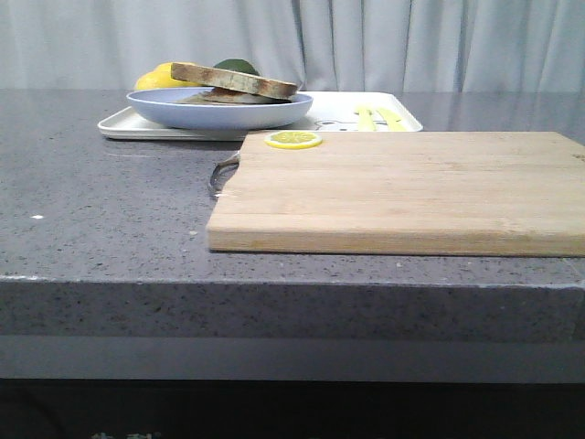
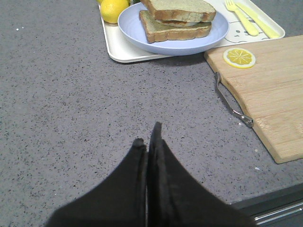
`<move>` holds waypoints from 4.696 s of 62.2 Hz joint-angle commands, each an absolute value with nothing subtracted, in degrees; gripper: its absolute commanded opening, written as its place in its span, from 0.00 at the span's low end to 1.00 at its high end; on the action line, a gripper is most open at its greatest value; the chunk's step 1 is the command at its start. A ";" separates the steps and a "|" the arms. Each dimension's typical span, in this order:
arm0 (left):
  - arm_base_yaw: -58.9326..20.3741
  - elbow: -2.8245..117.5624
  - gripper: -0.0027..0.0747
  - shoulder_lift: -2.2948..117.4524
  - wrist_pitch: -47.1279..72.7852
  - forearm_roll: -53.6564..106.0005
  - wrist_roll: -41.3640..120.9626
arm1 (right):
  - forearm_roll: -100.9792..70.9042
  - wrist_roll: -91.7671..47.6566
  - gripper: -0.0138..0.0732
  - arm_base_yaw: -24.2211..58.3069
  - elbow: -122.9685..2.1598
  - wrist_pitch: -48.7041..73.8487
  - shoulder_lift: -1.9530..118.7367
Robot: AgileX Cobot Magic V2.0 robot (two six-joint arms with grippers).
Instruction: Place bread and move sandwich to tray
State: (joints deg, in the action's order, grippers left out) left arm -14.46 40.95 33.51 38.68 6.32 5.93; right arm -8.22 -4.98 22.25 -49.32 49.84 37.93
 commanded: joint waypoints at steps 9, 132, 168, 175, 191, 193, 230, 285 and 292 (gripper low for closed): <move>-15.19 41.97 0.01 30.91 33.95 7.10 5.23 | -8.59 -5.37 0.08 21.84 -50.80 46.33 37.76; -4.34 -0.28 0.01 -1.52 -2.02 1.90 -4.05 | -8.59 -5.37 0.08 21.84 -50.80 46.39 37.76; -4.34 -0.28 0.01 -1.42 -2.02 1.90 -4.05 | -7.33 -5.50 0.08 12.43 -42.12 37.34 28.43; -4.34 -0.28 0.01 -1.42 -2.02 1.90 -4.05 | -7.33 -5.50 0.08 7.22 -34.62 26.89 22.07; -4.34 -0.28 0.01 -1.42 -2.02 1.90 -4.05 | -7.43 -5.50 0.08 0.93 -14.01 10.90 6.88; -4.34 -0.28 0.01 -1.42 -2.02 1.90 -4.05 | -7.55 -5.50 0.08 0.53 -12.06 9.46 5.55; -4.34 -0.28 0.01 -1.42 -2.02 1.90 -4.05 | -9.59 -5.44 0.08 2.05 1.36 -0.84 -1.67; -4.34 -0.28 0.01 -1.42 -2.02 1.90 -4.05 | -5.65 0.66 0.08 -1.05 1.36 -2.55 -1.66; -4.34 -0.28 0.01 -1.42 -2.02 1.90 -4.05 | -5.65 0.66 0.08 -1.05 1.36 -2.55 -1.66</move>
State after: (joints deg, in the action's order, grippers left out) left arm -4.31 -0.22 -0.25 2.83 1.56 -3.56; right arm -6.51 0.57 -0.61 1.63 2.32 -0.55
